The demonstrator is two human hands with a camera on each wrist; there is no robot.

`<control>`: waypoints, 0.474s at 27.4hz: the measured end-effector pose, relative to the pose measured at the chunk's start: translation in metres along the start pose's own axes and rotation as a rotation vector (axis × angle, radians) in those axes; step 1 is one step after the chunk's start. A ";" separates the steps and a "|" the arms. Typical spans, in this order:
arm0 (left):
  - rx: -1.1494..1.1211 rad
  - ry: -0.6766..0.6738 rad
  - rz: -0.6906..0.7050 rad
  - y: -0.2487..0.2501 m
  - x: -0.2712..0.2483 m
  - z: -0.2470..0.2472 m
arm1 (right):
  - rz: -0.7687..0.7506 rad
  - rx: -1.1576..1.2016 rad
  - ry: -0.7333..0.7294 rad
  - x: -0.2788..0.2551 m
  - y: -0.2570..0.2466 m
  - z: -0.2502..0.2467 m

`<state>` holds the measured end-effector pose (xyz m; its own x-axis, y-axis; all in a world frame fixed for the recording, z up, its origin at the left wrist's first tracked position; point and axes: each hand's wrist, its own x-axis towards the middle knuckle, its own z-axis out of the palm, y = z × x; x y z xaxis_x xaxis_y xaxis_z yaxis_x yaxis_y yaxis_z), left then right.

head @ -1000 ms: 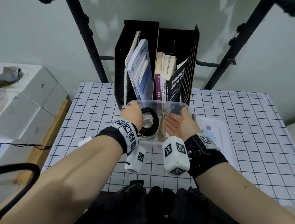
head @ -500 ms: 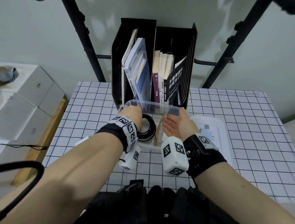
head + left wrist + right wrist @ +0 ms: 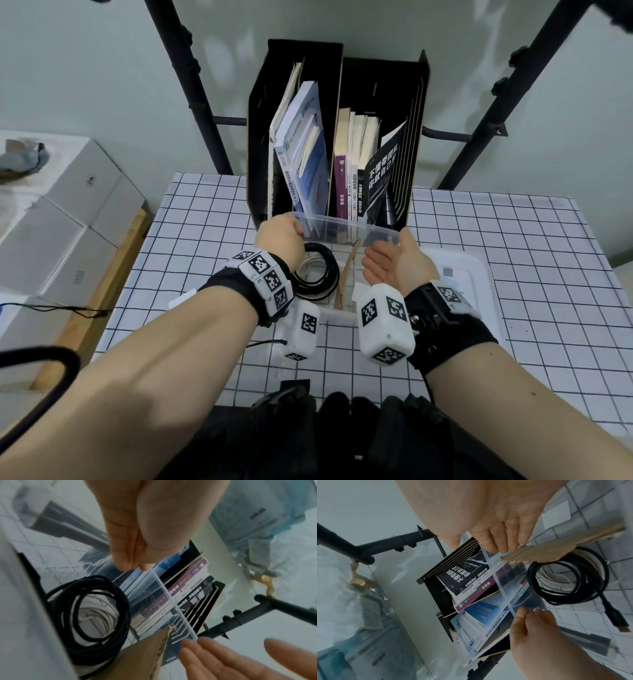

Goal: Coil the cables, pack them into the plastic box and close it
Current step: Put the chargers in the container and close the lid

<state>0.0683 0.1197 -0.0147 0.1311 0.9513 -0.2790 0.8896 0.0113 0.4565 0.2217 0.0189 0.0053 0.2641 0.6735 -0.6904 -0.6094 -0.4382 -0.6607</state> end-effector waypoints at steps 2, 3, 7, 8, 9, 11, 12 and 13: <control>-0.100 0.127 -0.018 -0.004 -0.003 0.001 | -0.006 -0.003 -0.006 -0.002 0.000 -0.001; -0.152 0.186 -0.038 -0.008 -0.005 0.004 | -0.010 -0.002 -0.005 -0.003 -0.001 -0.002; -0.363 0.052 -0.262 -0.014 -0.001 0.002 | -0.023 -0.008 0.012 -0.006 0.000 -0.005; -0.363 0.016 -0.285 -0.014 -0.001 -0.001 | -0.026 -0.008 0.017 -0.007 0.000 -0.005; -0.314 -0.004 -0.265 -0.014 -0.001 -0.004 | -0.029 -0.007 0.023 -0.008 0.000 -0.005; -0.210 -0.018 -0.195 -0.015 -0.006 -0.005 | -0.033 -0.003 0.030 -0.010 0.001 -0.006; -0.172 -0.034 -0.187 -0.015 -0.008 -0.004 | -0.033 -0.001 0.032 -0.012 0.001 -0.007; -0.141 -0.038 -0.182 -0.015 -0.013 -0.002 | -0.031 0.001 0.035 -0.013 0.002 -0.008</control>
<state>0.0521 0.1081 -0.0160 -0.0073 0.9176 -0.3975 0.8305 0.2269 0.5086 0.2232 0.0043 0.0111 0.3084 0.6655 -0.6797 -0.6013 -0.4173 -0.6814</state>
